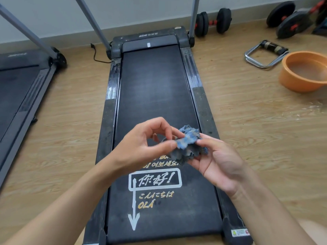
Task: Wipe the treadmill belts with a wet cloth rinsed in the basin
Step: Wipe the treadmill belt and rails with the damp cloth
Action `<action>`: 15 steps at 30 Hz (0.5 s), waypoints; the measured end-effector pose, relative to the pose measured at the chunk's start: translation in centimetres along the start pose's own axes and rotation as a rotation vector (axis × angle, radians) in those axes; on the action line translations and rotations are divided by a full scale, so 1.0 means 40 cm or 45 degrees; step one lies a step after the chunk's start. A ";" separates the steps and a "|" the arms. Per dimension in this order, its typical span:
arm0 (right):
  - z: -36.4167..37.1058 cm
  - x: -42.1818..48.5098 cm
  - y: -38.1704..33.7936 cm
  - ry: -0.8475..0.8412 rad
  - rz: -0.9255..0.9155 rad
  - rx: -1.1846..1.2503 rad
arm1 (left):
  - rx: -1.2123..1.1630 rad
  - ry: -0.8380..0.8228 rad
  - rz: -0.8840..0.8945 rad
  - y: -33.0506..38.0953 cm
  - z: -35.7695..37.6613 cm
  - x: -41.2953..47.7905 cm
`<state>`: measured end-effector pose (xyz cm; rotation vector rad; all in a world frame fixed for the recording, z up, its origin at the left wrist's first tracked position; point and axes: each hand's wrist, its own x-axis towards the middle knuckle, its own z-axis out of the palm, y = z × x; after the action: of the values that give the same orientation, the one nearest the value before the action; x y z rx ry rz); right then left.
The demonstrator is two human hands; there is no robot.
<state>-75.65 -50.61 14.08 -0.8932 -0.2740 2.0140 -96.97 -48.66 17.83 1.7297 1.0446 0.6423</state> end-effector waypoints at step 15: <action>-0.008 -0.003 -0.014 -0.024 0.123 0.089 | 0.841 -0.089 0.318 -0.082 0.013 0.014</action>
<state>-75.02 -50.45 14.18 -0.8586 -0.1724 2.1083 -97.46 -47.93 14.59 2.4658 1.0690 0.4010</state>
